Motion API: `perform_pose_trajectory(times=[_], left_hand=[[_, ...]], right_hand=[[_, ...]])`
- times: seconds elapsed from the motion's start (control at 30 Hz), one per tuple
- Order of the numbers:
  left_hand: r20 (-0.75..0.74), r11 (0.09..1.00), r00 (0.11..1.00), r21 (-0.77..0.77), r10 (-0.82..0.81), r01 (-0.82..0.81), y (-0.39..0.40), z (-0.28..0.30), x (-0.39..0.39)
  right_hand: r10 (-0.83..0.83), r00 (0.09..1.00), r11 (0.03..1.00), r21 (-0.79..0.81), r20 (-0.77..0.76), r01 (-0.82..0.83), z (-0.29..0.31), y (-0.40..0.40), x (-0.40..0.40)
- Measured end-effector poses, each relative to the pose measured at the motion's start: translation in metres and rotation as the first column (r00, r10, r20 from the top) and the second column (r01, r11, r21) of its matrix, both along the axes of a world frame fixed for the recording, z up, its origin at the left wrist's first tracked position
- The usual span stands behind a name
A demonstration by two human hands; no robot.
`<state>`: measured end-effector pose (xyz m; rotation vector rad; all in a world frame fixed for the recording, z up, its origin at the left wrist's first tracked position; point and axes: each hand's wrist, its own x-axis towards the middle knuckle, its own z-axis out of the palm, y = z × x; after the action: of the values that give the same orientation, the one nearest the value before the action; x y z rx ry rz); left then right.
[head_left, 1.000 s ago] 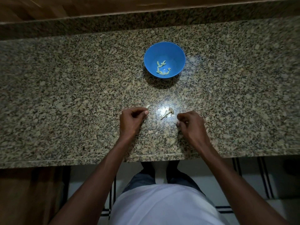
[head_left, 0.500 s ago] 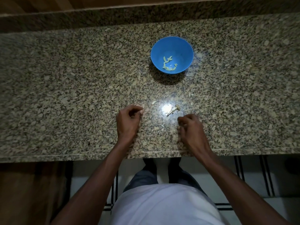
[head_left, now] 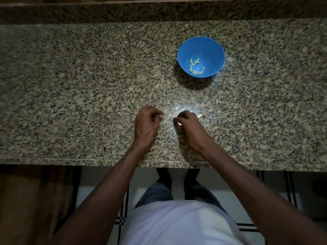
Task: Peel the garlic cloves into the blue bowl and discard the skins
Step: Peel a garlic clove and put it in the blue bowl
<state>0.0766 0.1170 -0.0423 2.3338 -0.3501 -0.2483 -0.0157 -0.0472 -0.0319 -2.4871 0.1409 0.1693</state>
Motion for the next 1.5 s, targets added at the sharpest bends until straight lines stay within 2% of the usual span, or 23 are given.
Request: perform_pose_trajectory(times=[0.13, 0.2, 0.33, 0.5, 0.57, 0.77, 0.9, 1.03, 1.1, 1.17, 1.2, 1.23, 1.3, 1.43, 1.5], left_hand=[[-0.061, 0.97, 0.969, 0.038, -0.239, 0.242, 0.001, 0.0, -0.013], [-0.066, 0.958, 0.956, -0.004, -0.286, 0.287, 0.009, 0.0, -0.023], [-0.05, 0.984, 0.987, -0.096, -0.156, 0.15, 0.022, -0.006, -0.029], [-0.04, 0.984, 0.987, -0.091, -0.158, 0.154, 0.026, -0.008, -0.03], [-0.014, 0.983, 0.988, -0.099, -0.154, 0.152, 0.026, -0.01, -0.034], [0.014, 0.99, 0.998, -0.121, -0.066, 0.068, 0.024, -0.01, -0.056], [-0.031, 0.989, 0.996, -0.12, 0.078, -0.081, 0.029, -0.009, -0.076], [-0.152, 0.933, 0.954, -0.215, 0.26, -0.288, 0.033, -0.011, -0.095], [-0.209, 0.892, 0.927, -0.273, 0.311, -0.361, 0.035, -0.013, -0.099], [-0.261, 0.851, 0.904, -0.326, 0.338, -0.412, 0.038, -0.014, -0.104], [-0.282, 0.837, 0.895, -0.339, 0.344, -0.429, 0.038, -0.013, -0.106], [-0.303, 0.828, 0.888, -0.347, 0.346, -0.441, 0.038, -0.012, -0.106], [-0.342, 0.812, 0.874, -0.36, 0.344, -0.46, 0.038, -0.013, -0.106], [-0.364, 0.815, 0.864, -0.337, 0.349, -0.471, 0.037, -0.011, -0.106], [-0.362, 0.823, 0.868, -0.332, 0.339, -0.46, 0.035, -0.009, -0.105]], right_hand=[[0.174, 0.984, 0.981, -0.082, -0.033, -0.176, 0.004, 0.009, -0.025], [0.146, 0.989, 0.987, -0.059, -0.016, -0.147, 0.003, 0.005, -0.034], [0.019, 1.0, 1.0, -0.024, 0.0, -0.019, 0.004, 0.004, -0.031], [0.25, 0.968, 0.953, -0.182, 0.03, -0.241, 0.001, 0.018, -0.043], [0.255, 0.966, 0.954, -0.174, 0.041, -0.245, -0.002, 0.013, -0.053], [0.306, 0.949, 0.912, -0.307, 0.072, -0.271, -0.011, 0.0, -0.063], [0.356, 0.932, 0.886, -0.344, 0.071, -0.312, -0.018, -0.004, -0.062], [0.368, 0.921, 0.887, -0.344, 0.127, -0.307, -0.021, -0.006, -0.062], [0.262, 0.955, 0.95, -0.211, 0.14, -0.229, -0.018, -0.002, -0.057], [-0.033, 0.993, 0.997, 0.074, 0.116, 0.025, -0.016, 0.003, -0.049], [-0.186, 0.982, 0.963, 0.206, 0.044, 0.173, -0.014, 0.004, -0.045], [-0.288, 0.957, 0.904, 0.316, -0.048, 0.288, -0.013, 0.004, -0.041], [-0.375, 0.906, 0.767, 0.483, -0.197, 0.423, -0.01, 0.003, -0.037], [-0.418, 0.841, 0.556, 0.636, -0.342, 0.535, 0.006, -0.003, -0.032], [-0.394, 0.82, 0.413, 0.717, -0.415, 0.562, 0.016, -0.004, -0.031]])
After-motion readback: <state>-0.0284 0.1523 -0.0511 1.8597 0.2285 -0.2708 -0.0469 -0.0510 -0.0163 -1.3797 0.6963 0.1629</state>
